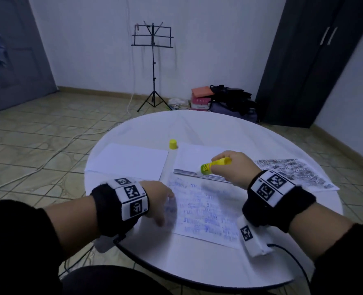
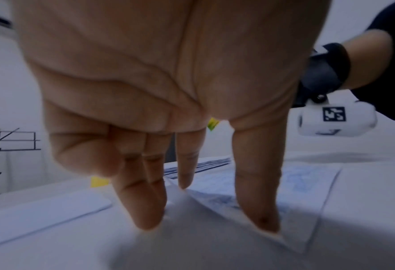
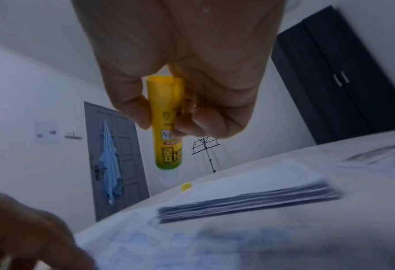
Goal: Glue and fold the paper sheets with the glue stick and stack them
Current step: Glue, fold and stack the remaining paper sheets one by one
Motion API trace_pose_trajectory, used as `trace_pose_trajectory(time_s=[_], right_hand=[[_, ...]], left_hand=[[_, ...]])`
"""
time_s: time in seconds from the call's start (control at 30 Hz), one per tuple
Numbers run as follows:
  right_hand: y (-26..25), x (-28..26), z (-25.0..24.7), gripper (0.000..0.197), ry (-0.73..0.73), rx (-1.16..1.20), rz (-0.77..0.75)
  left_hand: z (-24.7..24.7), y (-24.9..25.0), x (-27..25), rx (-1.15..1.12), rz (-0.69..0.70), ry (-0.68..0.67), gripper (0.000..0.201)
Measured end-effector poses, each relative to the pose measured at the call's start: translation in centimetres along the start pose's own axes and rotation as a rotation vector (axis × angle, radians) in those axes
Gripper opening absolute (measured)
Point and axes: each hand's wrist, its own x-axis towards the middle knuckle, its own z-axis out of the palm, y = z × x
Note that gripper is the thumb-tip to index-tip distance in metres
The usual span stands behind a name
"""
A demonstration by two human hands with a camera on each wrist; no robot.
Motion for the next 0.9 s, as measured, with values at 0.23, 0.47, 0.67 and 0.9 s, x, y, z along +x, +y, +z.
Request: trace_pose_trajectory(time_s=[0.23, 0.47, 0.67, 0.9], right_hand=[[-4.1, 2.7, 5.3, 0.035, -0.043, -0.279, -0.071], [-4.0, 4.9, 7.5, 0.039, -0.129, -0.476, -0.021], [-0.9, 3.8, 3.3, 0.045, -0.082, -0.506, 0.04], [2.7, 1.4, -2.3, 0.034, -0.009, -0.496, 0.195]], left_hand=[[0.3, 0.2, 0.3, -0.034, -0.035, 0.016, 0.061], [0.6, -0.3, 1.1, -0.02, 0.012, 0.007, 0.073], [0.3, -1.3, 1.6, 0.043, 0.091, -0.038, 0.051], [0.0, -1.7, 1.9, 0.08, 0.078, 0.015, 0.051]])
